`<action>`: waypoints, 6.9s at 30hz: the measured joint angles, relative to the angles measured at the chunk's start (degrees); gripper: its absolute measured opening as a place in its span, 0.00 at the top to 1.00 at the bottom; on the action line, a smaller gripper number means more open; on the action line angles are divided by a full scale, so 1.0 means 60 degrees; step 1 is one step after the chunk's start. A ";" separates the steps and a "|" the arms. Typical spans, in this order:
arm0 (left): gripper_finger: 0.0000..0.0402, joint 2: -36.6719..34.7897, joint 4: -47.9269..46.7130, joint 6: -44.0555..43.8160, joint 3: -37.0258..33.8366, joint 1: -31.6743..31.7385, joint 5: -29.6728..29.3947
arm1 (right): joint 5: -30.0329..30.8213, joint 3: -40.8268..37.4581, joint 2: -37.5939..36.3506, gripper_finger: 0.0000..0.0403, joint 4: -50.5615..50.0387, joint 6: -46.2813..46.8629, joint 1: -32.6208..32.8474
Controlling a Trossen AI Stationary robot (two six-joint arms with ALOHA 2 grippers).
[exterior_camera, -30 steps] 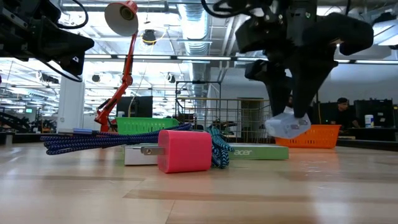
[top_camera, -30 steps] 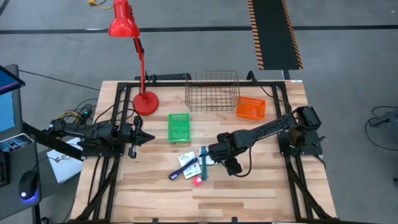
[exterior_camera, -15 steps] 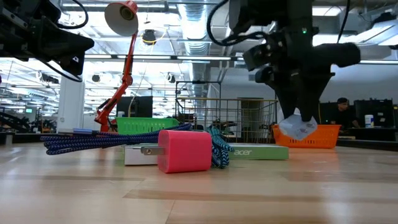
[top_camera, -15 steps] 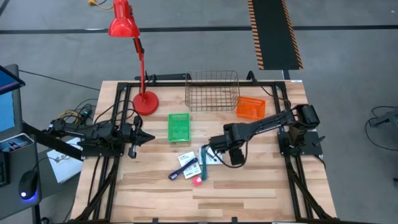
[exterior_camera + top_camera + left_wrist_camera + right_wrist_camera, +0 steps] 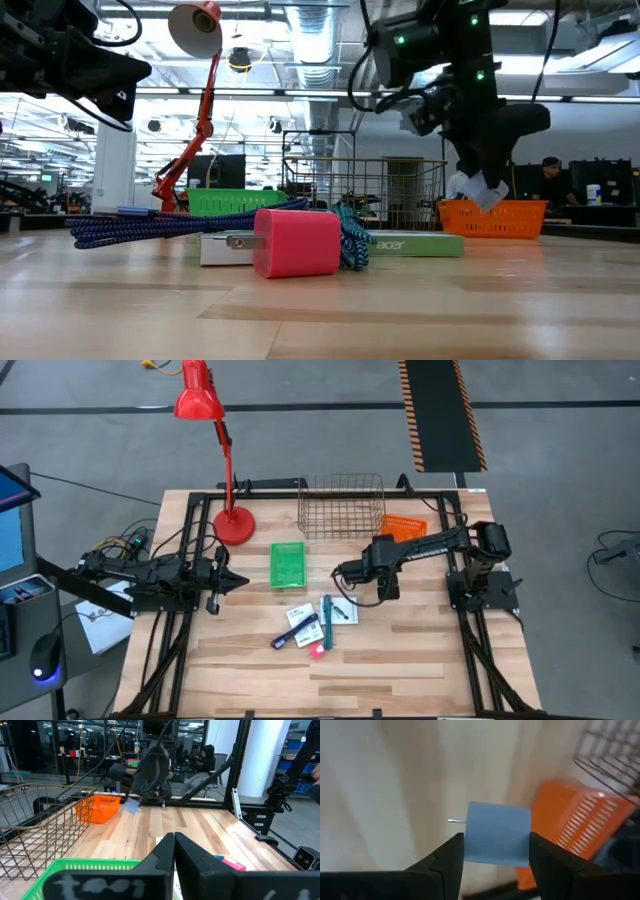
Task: Pick and place items into bin
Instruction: Put the white charger adapter into the orange basket, then put the pink charger adapter into the orange basket
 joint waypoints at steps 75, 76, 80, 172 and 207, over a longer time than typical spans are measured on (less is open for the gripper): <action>1.00 0.0000 0.0000 0.0003 -0.0001 -0.0001 0.0000 | 0.0671 -0.0007 -0.0004 0.60 0.4864 -0.0209 0.3517; 1.00 0.0000 0.0000 0.0002 0.0001 -0.0001 0.0001 | 0.0531 -0.0007 -0.0004 0.60 0.5338 -0.0422 0.3680; 1.00 0.0002 0.0001 0.0003 0.0000 0.0000 0.0000 | 0.0402 -0.0007 -0.0003 0.59 0.7242 -0.1089 0.4156; 1.00 0.0000 0.0000 0.0002 -0.0001 -0.0002 0.0000 | -0.1235 0.3391 0.2765 0.61 0.3624 -0.2327 0.3766; 1.00 -0.0001 0.0000 0.0004 0.0000 -0.0001 0.0001 | -0.1207 0.3971 0.2186 0.62 -0.2281 -0.2104 0.0783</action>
